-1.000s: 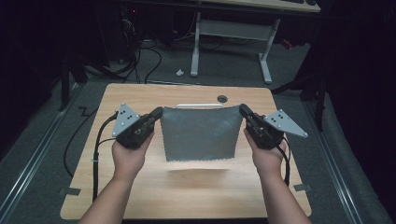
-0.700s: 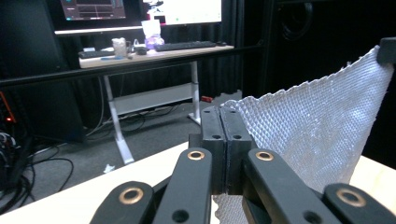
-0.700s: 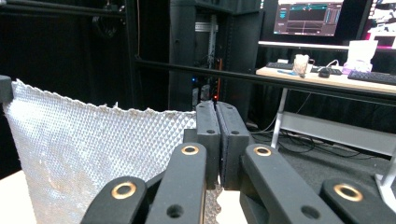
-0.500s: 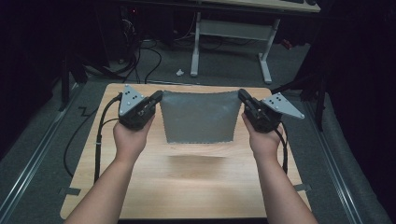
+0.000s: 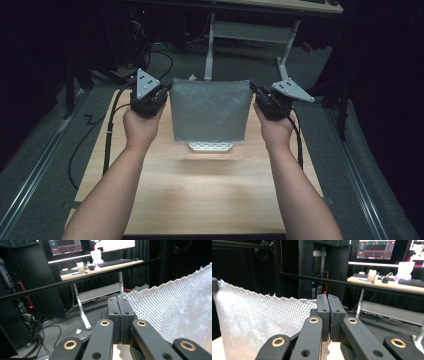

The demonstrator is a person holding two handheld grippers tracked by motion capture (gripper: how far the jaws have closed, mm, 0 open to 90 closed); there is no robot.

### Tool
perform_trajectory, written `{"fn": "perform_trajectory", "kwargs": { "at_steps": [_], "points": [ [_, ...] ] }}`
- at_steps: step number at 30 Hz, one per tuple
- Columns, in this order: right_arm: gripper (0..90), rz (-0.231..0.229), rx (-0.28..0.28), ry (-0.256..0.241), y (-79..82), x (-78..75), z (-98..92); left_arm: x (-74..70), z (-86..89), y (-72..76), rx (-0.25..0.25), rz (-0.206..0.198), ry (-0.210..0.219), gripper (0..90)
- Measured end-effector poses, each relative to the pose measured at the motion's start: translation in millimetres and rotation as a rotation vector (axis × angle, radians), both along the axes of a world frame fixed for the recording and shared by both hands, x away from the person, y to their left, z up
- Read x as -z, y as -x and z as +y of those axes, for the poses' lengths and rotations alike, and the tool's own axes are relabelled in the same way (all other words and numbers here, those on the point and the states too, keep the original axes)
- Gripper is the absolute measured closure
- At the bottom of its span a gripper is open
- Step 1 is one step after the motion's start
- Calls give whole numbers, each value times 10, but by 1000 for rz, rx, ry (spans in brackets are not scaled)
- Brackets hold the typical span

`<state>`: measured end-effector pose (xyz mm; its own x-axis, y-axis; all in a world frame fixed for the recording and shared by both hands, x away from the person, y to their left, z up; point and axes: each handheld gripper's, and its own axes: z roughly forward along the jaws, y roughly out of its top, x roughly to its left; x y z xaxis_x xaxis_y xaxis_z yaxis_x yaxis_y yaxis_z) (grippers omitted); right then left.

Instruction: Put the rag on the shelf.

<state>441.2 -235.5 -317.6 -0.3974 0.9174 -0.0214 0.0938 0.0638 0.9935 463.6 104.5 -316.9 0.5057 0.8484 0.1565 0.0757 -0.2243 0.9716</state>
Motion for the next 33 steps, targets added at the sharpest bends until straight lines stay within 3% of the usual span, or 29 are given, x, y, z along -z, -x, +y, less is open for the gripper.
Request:
{"fn": "perform_trajectory", "kwargs": {
  "at_steps": [4,7,9,14,19,23,33],
  "points": [
    [899,10,0,26,-116,37,-13,35,-35,-151,-2,16,3,897],
    [899,29,6,30,-214,42,-32,90,-85,-272,-10,56,-5,897],
    [898,43,17,48,-281,71,-36,154,-129,-345,-17,88,-38,897],
    [898,121,-9,45,-483,272,-91,374,-148,-471,-8,175,-68,897],
    [898,158,-29,64,-562,435,-107,589,-158,-510,12,222,-124,897],
    [898,195,-30,83,-594,590,-110,752,-170,-509,36,269,-139,897],
    [897,238,-47,94,-467,848,-132,1011,-107,-339,91,311,-75,896]
  ]
}}
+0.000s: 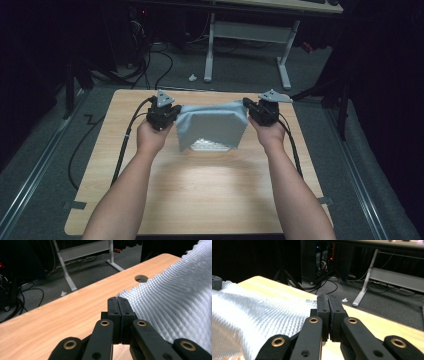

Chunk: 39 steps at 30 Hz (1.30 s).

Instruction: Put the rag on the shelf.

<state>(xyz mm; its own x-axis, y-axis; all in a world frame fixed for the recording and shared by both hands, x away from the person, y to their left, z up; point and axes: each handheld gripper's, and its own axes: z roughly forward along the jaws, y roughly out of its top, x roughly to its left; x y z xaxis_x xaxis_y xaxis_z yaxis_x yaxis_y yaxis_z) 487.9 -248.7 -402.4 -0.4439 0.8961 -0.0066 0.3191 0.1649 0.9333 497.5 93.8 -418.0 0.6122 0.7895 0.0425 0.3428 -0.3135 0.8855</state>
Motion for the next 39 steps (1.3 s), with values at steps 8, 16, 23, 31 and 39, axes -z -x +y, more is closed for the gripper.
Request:
{"fn": "perform_trajectory", "kwargs": {
  "at_steps": [8,16,23,31,39],
  "points": [
    [897,24,-4,6,187,153,8,160,18,185,29,26,33,896],
    [897,46,-15,30,261,308,39,248,-5,228,47,35,43,896],
    [896,61,-17,12,258,422,73,356,-18,233,53,60,44,896],
    [896,89,-25,25,247,539,108,490,-53,243,60,92,41,896],
    [896,115,-19,31,216,614,105,546,-54,257,60,102,39,894]
  ]
}}
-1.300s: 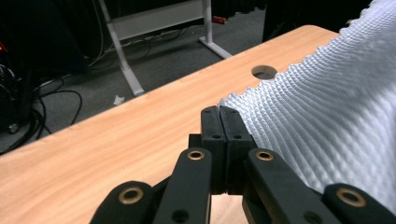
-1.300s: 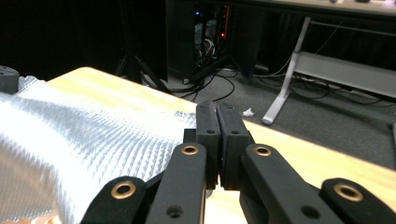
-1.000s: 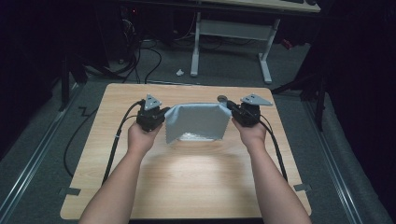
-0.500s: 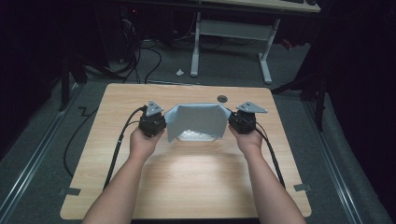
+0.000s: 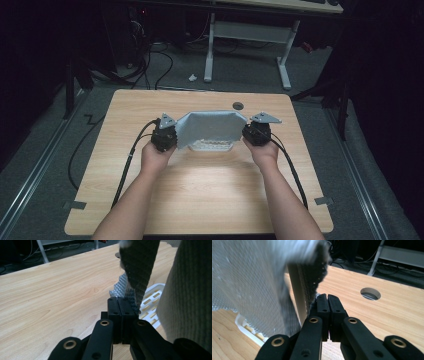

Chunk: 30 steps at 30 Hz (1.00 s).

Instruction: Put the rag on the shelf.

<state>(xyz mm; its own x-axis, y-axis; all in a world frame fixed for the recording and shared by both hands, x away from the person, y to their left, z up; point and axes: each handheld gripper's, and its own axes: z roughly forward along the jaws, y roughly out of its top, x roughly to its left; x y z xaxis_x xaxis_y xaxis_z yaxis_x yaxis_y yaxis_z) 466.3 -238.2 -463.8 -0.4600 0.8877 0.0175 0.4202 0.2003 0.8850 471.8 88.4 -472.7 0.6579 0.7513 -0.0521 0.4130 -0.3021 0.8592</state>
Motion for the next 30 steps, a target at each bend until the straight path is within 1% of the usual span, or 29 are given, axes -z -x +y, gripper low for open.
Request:
{"fn": "perform_trajectory", "kwargs": {
  "at_steps": [8,9,11,15,17,18,20,22,24,26,30],
  "points": [
    [895,18,4,9,-13,79,6,26,31,7,-6,2,10,891],
    [894,18,3,10,-14,82,7,23,39,6,-9,3,6,890],
    [893,19,3,7,-15,86,6,27,46,5,-20,4,18,888],
    [890,11,6,-1,-10,92,-11,25,67,0,-20,16,27,883],
    [871,9,15,-10,0,100,-31,20,84,3,-37,13,34,849],
    [866,15,15,-17,4,104,-44,19,97,3,-46,12,39,824],
    [851,20,16,-15,10,107,-72,22,131,3,-65,20,64,772],
    [825,26,19,-23,17,96,-92,28,168,11,-95,13,83,708],
    [819,19,19,-18,25,75,-107,34,214,14,-106,17,109,689],
    [800,10,21,-12,39,48,-114,36,246,17,-116,19,104,671],
    [772,0,19,-21,57,4,-125,45,293,40,-118,20,103,665]
  ]
}}
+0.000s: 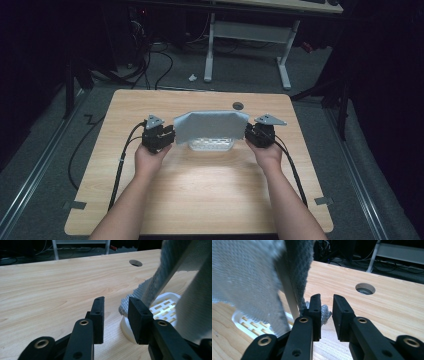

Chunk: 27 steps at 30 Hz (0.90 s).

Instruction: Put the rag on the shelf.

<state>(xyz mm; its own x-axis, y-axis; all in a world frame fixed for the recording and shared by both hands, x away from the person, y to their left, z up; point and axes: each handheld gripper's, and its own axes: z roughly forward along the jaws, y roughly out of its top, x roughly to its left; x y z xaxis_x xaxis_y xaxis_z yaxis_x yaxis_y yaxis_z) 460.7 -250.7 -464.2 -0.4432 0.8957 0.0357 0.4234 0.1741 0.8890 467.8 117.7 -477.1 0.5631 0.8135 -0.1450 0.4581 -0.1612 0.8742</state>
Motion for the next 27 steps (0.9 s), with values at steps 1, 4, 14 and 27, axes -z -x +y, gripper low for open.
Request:
{"fn": "perform_trajectory", "kwargs": {
  "at_steps": [1,4,14,27],
  "points": [
    [769,-3,4,0,4,-10,0,1,10,7,1,-2,4,664],
    [760,-11,11,-4,12,-39,-17,-11,43,29,-2,-9,6,662],
    [723,-25,23,6,71,-121,-103,-75,194,111,-12,-35,5,656],
    [692,-73,26,29,247,-221,-188,-168,296,254,-2,-60,-13,647]
  ]
}}
